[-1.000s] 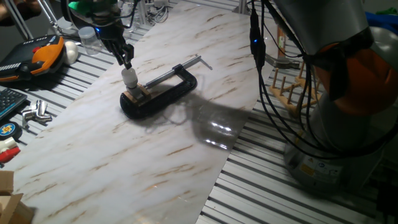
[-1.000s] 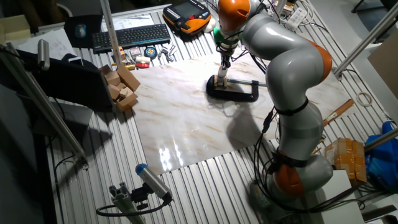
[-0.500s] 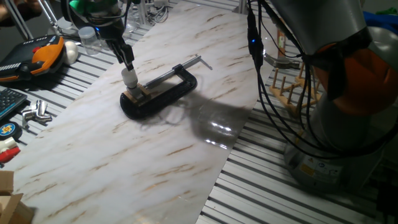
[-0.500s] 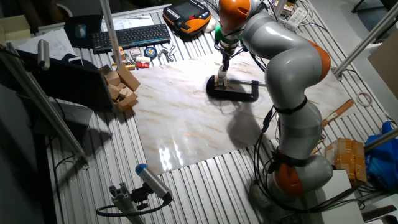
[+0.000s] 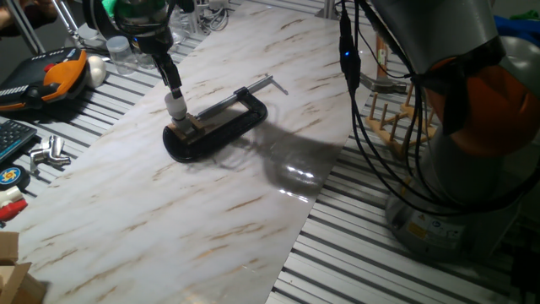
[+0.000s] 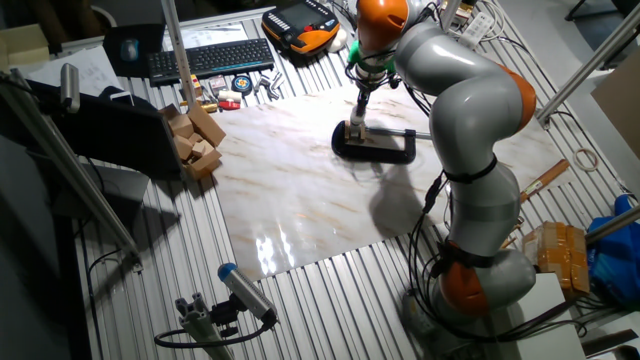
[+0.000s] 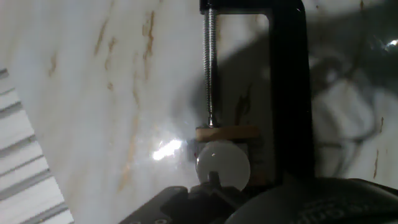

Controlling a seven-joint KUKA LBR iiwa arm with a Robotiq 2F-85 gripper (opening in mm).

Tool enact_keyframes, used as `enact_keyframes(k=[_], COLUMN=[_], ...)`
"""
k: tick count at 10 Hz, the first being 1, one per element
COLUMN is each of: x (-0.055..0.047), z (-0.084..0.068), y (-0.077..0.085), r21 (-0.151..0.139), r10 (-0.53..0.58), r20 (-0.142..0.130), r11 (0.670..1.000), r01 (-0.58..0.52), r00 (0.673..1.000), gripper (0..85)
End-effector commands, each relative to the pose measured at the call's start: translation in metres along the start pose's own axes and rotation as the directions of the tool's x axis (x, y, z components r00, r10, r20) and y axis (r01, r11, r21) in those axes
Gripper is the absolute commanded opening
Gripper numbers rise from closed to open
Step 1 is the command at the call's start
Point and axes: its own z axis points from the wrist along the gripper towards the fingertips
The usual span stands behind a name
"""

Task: Take out the light bulb by rotating it

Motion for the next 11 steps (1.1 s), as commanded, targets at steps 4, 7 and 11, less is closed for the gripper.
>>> enact_keyframes(k=[4,7,11], x=[0.0004,0.0005,0.0009], z=[0.0006,0.0015,0.0034], y=[0.0001,0.0003,0.0008], r21=[0.024,0.016,0.022], r10=[0.424,0.410,0.397], r20=[0.003,-0.012,0.000], r11=[0.906,0.912,0.918], r01=[-0.424,-0.410,-0.397], r00=[0.906,0.912,0.918], gripper=[68.0,68.0,68.0])
